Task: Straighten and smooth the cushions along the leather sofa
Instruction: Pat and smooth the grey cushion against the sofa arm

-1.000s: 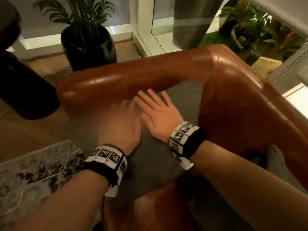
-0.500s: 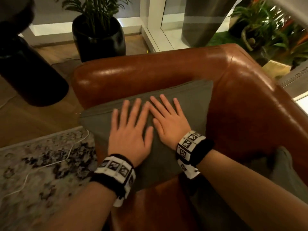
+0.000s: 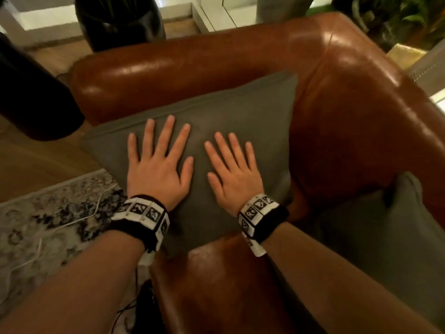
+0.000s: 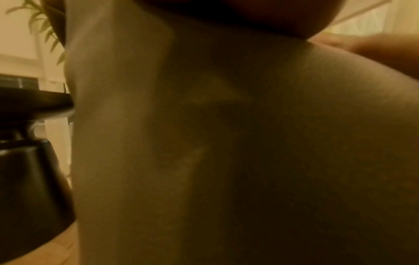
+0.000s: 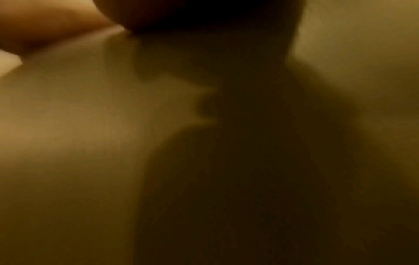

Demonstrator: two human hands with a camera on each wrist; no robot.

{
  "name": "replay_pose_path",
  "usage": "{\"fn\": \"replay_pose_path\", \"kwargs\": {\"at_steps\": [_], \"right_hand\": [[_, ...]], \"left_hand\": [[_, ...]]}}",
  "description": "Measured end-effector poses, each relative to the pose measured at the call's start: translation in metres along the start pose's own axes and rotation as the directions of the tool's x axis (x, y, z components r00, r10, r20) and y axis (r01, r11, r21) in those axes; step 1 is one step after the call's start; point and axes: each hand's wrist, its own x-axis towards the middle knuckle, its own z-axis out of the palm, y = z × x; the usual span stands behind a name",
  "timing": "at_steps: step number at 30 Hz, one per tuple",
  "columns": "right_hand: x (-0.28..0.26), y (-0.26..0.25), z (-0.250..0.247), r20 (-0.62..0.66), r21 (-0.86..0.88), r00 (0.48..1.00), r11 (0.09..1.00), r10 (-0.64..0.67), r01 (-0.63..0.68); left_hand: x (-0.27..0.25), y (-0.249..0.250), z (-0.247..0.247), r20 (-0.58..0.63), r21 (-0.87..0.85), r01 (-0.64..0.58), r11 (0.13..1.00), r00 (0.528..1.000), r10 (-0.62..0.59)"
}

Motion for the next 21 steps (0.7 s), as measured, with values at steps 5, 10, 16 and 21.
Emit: {"fn": "replay_pose_path", "kwargs": {"at_steps": [5,10,16,21], "right_hand": [[-0.11,0.007,0.049,0.13,-0.024,0.979,0.988,0.155,-0.153],[-0.073,0.016,0.003,-0.16,0.268,0.917,0.911,0.364,-0.315],[0.065,0.065,-0.045,0.021,-0.022,0.998,0.998,0.052,-0.051],[0.085,0.1,-0.041,0.239,-0.085,0.966,0.989,-0.098,0.121]], "left_hand": [[0.006,0.0,0.006,-0.001,-0.005,0.008,1.0,1.0,-0.008],[-0.002,0.03,-0.007,-0.061,-0.029,0.091,0.995,0.994,-0.093],[-0.034,0.097,0.041,-0.052,0.006,-0.246,0.969,0.968,0.246],[-0.08,0.063,0.116,0.208,0.138,-0.686,0.714,0.725,0.656]]}}
